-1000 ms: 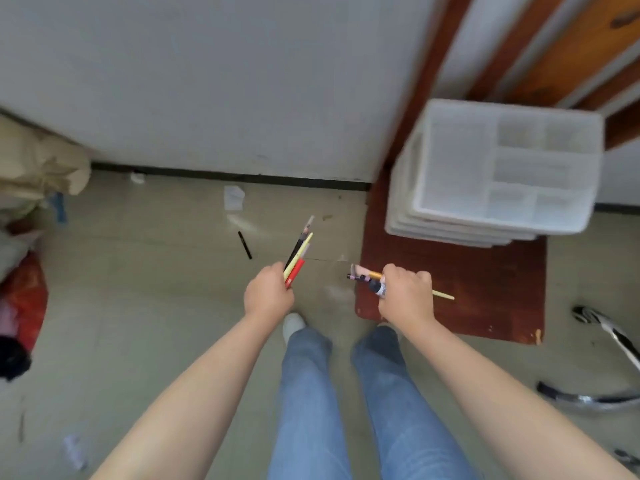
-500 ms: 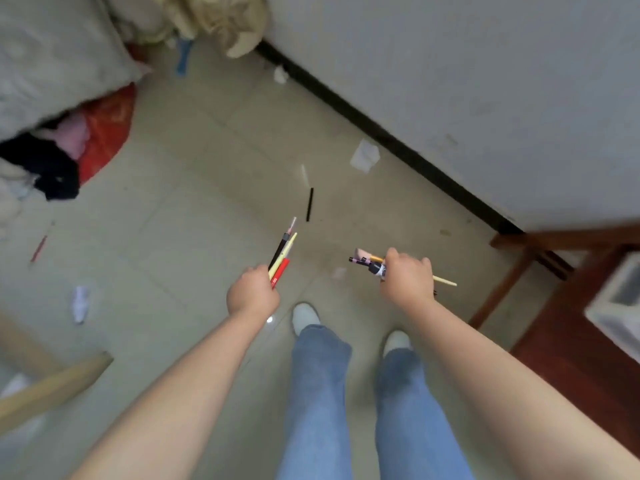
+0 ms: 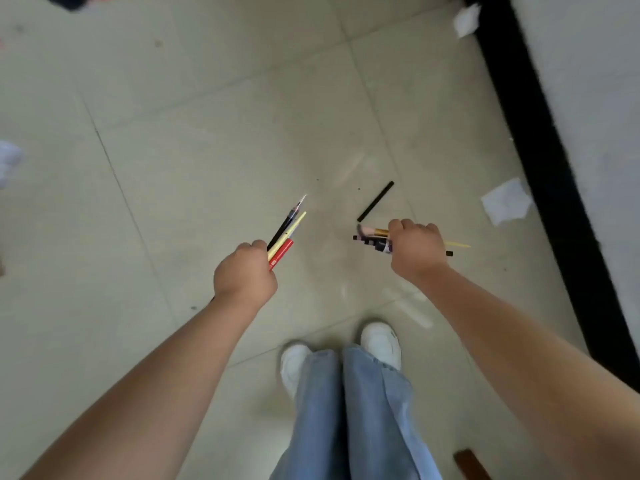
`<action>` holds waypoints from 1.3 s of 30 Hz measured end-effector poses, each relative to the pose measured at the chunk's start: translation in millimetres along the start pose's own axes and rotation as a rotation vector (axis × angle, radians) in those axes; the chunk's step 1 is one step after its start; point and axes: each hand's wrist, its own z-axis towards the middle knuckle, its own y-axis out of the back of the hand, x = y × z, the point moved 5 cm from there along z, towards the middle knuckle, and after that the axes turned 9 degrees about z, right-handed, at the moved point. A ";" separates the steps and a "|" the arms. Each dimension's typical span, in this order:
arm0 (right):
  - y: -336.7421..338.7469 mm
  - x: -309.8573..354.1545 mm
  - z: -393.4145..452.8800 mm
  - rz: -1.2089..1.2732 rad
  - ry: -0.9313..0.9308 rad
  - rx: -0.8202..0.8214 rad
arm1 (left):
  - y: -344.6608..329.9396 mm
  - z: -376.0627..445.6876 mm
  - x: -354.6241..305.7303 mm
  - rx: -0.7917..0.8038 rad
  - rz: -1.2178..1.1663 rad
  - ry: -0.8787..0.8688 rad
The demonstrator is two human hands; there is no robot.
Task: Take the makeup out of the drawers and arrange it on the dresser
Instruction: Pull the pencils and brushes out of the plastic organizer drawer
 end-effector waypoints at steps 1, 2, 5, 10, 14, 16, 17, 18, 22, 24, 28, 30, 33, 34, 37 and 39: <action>-13.7 1.7 20.9 -0.032 0.035 -0.022 | -16.8 16.5 2.1 -0.001 -0.003 0.008; -27.1 3.1 40.4 -0.064 0.071 -0.035 | -33.8 30.9 3.1 0.002 -0.012 0.015; -61.7 6.0 91.5 -0.179 0.166 -0.035 | -80.1 64.7 0.4 0.034 -0.037 0.020; -93.1 1.0 149.2 -0.272 0.281 -0.045 | -119.7 111.6 -13.7 0.025 -0.073 -0.029; -87.4 5.5 158.0 -0.395 0.453 -0.206 | -124.8 135.2 -22.3 0.003 -0.091 -0.072; -85.4 5.9 157.8 -0.371 0.499 -0.193 | -123.2 141.9 -22.4 -0.005 -0.108 -0.069; -83.9 6.3 156.4 -0.359 0.502 -0.182 | -121.8 142.3 -21.1 -0.003 -0.112 -0.062; -79.6 7.7 153.1 -0.354 0.497 -0.170 | -119.1 140.6 -19.1 -0.001 -0.112 -0.056; -43.2 26.0 114.5 -0.292 0.474 -0.195 | -91.6 106.7 -6.2 0.026 -0.117 -0.016; -18.7 43.5 80.8 -0.278 0.484 -0.191 | -69.0 75.7 3.0 0.039 -0.148 0.015; 44.7 89.0 9.3 -0.254 0.491 -0.092 | -9.4 -6.6 30.4 0.067 -0.209 0.078; 91.0 121.1 -27.6 -0.287 0.503 -0.057 | 24.8 -56.0 52.9 0.063 -0.248 0.125; 158.1 177.8 -78.6 -0.306 0.581 0.013 | 75.9 -134.6 97.6 0.048 -0.294 0.220; 175.9 198.7 -95.2 -0.282 0.632 0.041 | 91.7 -160.9 115.0 0.035 -0.313 0.262; 227.9 270.7 -146.1 -0.260 0.725 0.059 | 131.2 -240.3 170.5 -0.012 -0.392 0.411; 256.0 325.6 -183.6 -0.278 0.811 0.029 | 148.6 -292.8 207.9 -0.046 -0.443 0.512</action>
